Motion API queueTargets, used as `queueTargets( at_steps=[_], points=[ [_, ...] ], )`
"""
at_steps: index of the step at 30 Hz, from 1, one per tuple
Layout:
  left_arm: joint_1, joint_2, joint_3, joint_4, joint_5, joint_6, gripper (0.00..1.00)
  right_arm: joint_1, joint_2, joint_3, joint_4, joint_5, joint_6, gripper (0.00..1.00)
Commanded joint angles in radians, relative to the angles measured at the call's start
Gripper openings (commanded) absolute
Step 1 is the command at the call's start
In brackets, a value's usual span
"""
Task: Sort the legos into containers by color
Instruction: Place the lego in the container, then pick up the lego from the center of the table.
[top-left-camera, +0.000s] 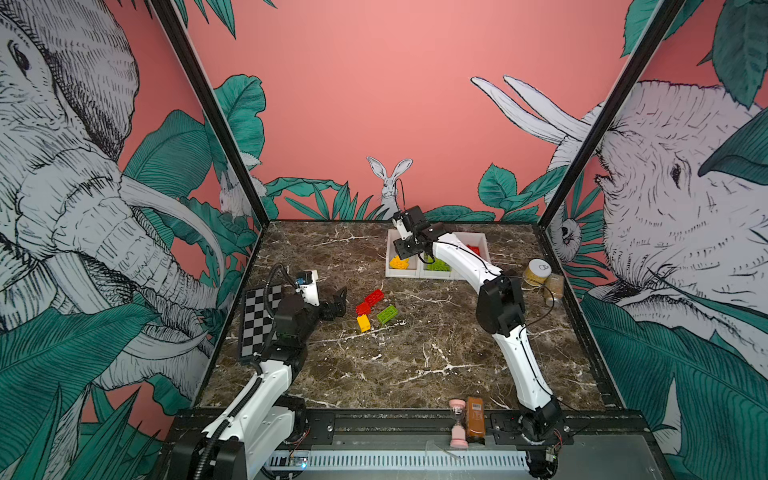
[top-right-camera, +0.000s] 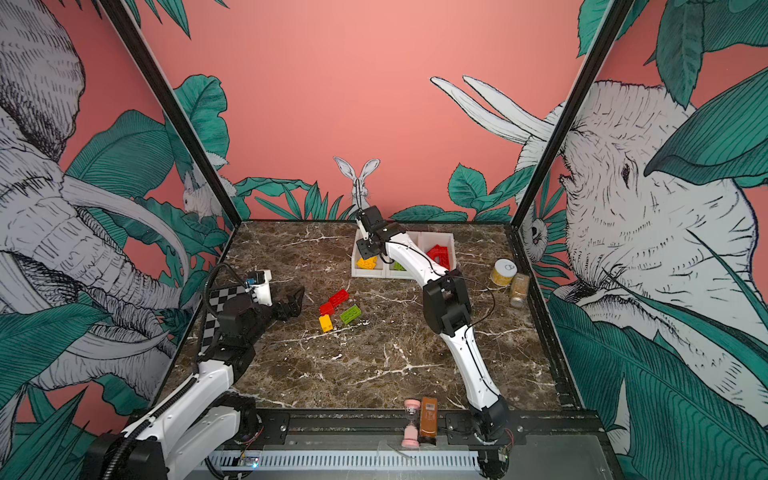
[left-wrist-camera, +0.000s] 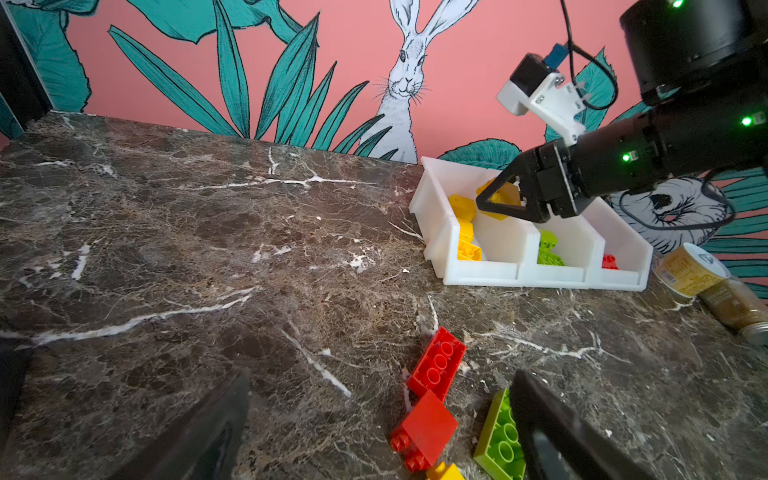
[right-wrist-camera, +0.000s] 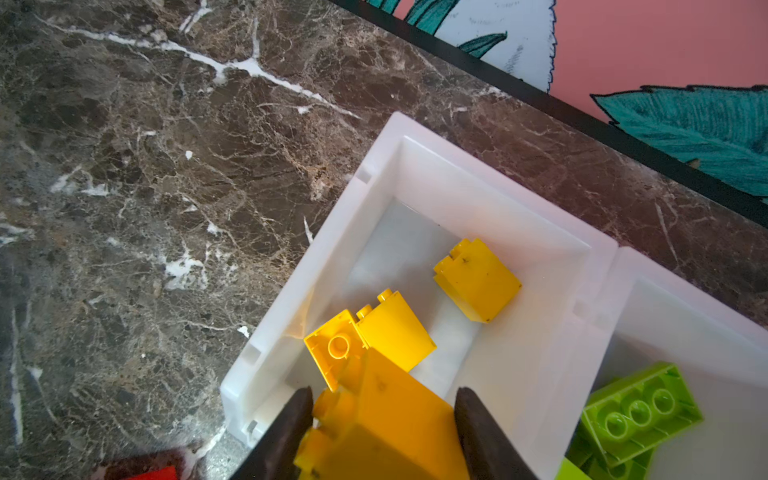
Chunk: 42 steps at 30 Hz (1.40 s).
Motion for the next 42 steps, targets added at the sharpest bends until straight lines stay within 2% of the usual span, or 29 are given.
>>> queueTargets(
  at_steps=[1, 7, 11, 17, 23, 31, 42],
  points=[
    [-0.005, -0.012, 0.009, 0.008, -0.005, 0.006, 0.99, -0.009, 0.009, 0.024, 0.019, 0.011, 0.004, 0.59],
    [-0.005, -0.008, 0.012, 0.003, -0.007, 0.003, 0.99, -0.008, -0.013, 0.015, 0.002, 0.015, -0.016, 0.75],
    [-0.005, -0.007, 0.013, 0.003, -0.008, 0.003, 0.99, -0.006, -0.081, -0.052, 0.007, -0.026, -0.013, 0.77],
    [-0.006, -0.015, 0.009, -0.001, -0.019, 0.005, 0.99, 0.060, -0.318, -0.384, 0.115, -0.102, 0.043, 0.83],
    [-0.007, -0.008, 0.007, 0.006, -0.020, 0.002, 0.98, 0.194, -0.473, -0.649, 0.187, -0.061, 0.098, 0.88],
    [-0.007, -0.008, 0.007, 0.006, -0.018, 0.001, 0.98, 0.307, -0.476, -0.726, 0.181, -0.010, 0.106, 0.91],
    [-0.007, -0.010, 0.009, 0.003, -0.017, 0.003, 0.98, 0.329, -0.373, -0.678, 0.132, 0.011, 0.066, 0.93]
  ],
)
